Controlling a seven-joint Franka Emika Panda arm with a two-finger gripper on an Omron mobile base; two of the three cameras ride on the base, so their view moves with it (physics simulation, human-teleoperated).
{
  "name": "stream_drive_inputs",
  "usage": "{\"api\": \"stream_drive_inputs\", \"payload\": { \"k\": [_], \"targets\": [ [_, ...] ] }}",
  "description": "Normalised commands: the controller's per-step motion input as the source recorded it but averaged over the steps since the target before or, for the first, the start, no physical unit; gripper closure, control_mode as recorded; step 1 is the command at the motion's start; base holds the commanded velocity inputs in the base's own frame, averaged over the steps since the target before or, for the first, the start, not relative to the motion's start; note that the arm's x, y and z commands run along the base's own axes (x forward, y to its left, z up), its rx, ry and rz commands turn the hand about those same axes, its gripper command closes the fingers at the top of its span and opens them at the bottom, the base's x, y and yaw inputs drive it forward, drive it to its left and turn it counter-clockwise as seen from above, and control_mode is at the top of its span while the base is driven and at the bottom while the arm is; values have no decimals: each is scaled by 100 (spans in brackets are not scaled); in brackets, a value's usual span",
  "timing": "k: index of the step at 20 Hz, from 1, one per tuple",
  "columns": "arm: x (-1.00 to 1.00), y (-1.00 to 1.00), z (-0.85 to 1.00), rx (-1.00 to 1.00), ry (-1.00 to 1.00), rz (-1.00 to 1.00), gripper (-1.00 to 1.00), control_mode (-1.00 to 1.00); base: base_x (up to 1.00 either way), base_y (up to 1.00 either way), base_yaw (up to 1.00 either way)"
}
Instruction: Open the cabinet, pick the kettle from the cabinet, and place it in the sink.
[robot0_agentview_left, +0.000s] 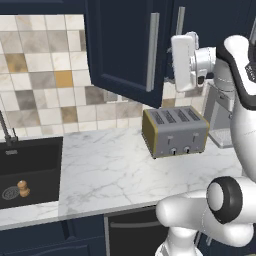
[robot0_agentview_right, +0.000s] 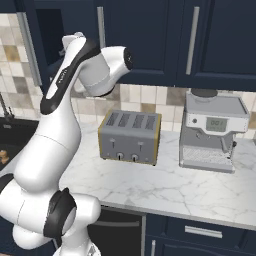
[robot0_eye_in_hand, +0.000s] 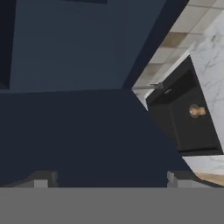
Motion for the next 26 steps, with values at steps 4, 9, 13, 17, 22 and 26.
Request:
{"api": "stream_drive_inputs", "payload": {
  "k": [4, 9, 13, 17, 22, 26],
  "targets": [
    [21, 19, 0, 5, 0, 1, -100, -100, 0, 0, 0],
    [16, 15, 0, 9, 0, 5, -100, -100, 0, 0, 0],
    [-1, 19, 0, 4, 0, 9, -100, -100, 0, 0, 0],
    [-19, 19, 0, 1, 0, 10, -100, -100, 0, 0, 0],
    [-30, 16, 0, 1, 0, 8, -100, -100, 0, 0, 0],
    [-40, 17, 1, 0, 0, 3, -100, -100, 0, 0, 0]
  ]
}}
